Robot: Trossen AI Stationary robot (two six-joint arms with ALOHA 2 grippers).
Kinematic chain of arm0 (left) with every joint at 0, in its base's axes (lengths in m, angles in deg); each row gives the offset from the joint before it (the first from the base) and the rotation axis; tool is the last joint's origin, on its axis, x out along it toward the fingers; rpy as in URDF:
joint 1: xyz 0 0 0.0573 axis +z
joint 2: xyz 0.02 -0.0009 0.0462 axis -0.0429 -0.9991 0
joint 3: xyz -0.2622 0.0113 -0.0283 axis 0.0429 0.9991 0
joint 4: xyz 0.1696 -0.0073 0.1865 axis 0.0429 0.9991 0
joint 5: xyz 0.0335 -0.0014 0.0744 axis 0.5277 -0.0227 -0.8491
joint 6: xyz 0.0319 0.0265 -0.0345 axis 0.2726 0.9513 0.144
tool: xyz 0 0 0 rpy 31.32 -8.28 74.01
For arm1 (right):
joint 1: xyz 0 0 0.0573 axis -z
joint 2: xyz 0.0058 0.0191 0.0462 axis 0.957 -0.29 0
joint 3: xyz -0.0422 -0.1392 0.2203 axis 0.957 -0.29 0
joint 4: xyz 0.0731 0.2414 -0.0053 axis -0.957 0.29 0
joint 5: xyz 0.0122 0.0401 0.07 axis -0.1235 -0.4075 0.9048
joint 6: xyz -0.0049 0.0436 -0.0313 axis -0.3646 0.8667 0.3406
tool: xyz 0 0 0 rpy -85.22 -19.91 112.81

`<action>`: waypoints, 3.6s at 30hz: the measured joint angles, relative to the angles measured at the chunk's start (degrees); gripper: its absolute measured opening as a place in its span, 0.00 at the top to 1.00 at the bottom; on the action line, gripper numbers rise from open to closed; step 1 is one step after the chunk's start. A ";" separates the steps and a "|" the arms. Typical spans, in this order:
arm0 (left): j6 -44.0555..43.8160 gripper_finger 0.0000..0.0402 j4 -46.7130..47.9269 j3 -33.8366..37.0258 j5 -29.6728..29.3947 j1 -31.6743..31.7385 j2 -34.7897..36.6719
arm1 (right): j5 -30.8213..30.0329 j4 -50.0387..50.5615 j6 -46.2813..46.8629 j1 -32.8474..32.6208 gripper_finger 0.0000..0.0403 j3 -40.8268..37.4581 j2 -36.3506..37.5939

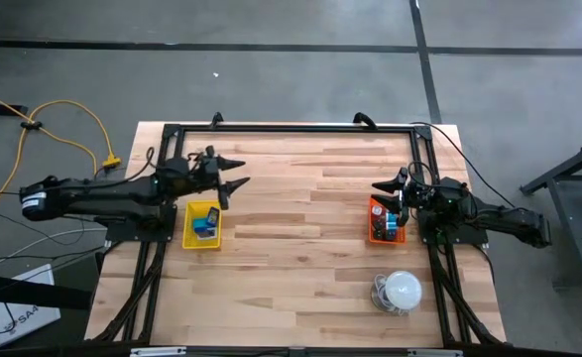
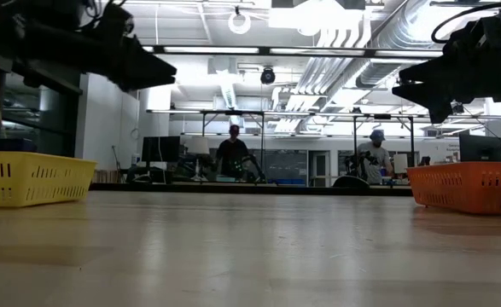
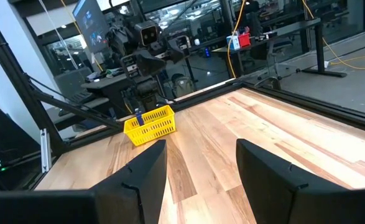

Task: Pick & Place Office items
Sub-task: Return to Home Position

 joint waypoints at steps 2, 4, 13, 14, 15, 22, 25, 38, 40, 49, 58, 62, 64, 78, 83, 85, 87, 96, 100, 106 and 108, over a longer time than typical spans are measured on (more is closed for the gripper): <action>0.00 0.42 -0.44 1.86 -0.83 0.00 2.66 | 0.00 -0.02 0.00 0.00 0.56 -0.01 0.00; 0.04 0.42 -0.96 3.96 -1.12 0.00 5.43 | 0.00 -0.02 0.00 0.00 0.56 0.00 0.00; 0.26 0.42 -1.08 10.63 -2.40 0.00 15.20 | 0.00 -0.04 0.00 0.00 0.56 -0.02 0.00; 0.24 0.42 -1.19 11.23 -2.41 0.00 16.00 | 0.00 -0.04 0.00 0.00 0.56 -0.02 0.00; 0.22 0.42 -1.19 11.84 -2.42 0.00 16.81 | 0.00 -0.04 0.00 0.00 0.56 -0.02 0.00; -1.11 0.42 -0.78 15.66 -4.31 0.00 22.06 | 0.00 -0.07 0.00 0.00 0.56 0.00 0.00; -1.11 0.42 -0.71 16.13 -4.29 0.00 23.69 | 0.00 -0.09 0.00 0.00 0.56 -0.02 0.00; -1.69 0.42 8.11 16.38 -6.46 0.00 28.52 | -0.01 -0.09 0.00 0.00 0.56 0.00 0.00; -1.75 0.42 10.23 16.40 -6.46 0.00 29.75 | 0.00 -0.09 0.00 0.00 0.56 -0.02 0.00; -2.12 0.42 19.58 16.46 -6.44 0.00 36.93 | 0.00 -0.09 0.00 0.00 0.56 -0.01 0.00; -0.81 0.42 24.67 16.46 -4.42 0.00 44.32 | -0.02 -0.09 0.00 0.00 0.56 -0.02 -0.02; -0.95 0.42 25.02 16.46 -3.79 0.00 44.18 | -0.02 -0.09 0.00 0.00 0.56 -0.02 -0.02; -0.85 0.42 25.15 16.46 -3.62 0.00 44.18 | -0.02 -0.09 0.00 0.00 0.56 -0.02 -0.02; -0.79 0.42 25.59 16.46 -3.42 0.00 44.18 | -0.02 -0.09 0.00 0.00 0.56 -0.01 -0.02; -0.76 0.42 25.57 16.48 -3.42 0.00 44.18 | -0.02 -0.09 0.00 0.00 0.56 -0.02 -0.02; -0.76 0.42 25.20 16.50 -3.47 0.00 44.18 | -0.02 -0.09 0.00 0.00 0.56 -0.01 -0.02; -0.71 0.42 24.60 16.50 -3.64 -0.01 44.18 | -0.02 -0.09 0.00 0.00 0.56 -0.01 -0.02; -0.66 0.42 20.97 16.50 -3.68 0.00 44.18 | -0.02 -0.09 0.00 0.00 0.56 -0.01 -0.02; -0.70 0.42 20.54 16.50 -3.67 -0.02 44.18 | -0.02 -0.09 0.00 0.00 0.56 -0.01 -0.02; -0.83 0.42 20.27 16.50 -3.66 0.00 44.18 | -0.02 -0.09 0.00 0.00 0.56 -0.01 -0.02; -0.83 0.42 20.25 16.50 -3.64 -0.02 44.18 | -0.02 -0.09 0.00 0.00 0.56 0.00 -0.02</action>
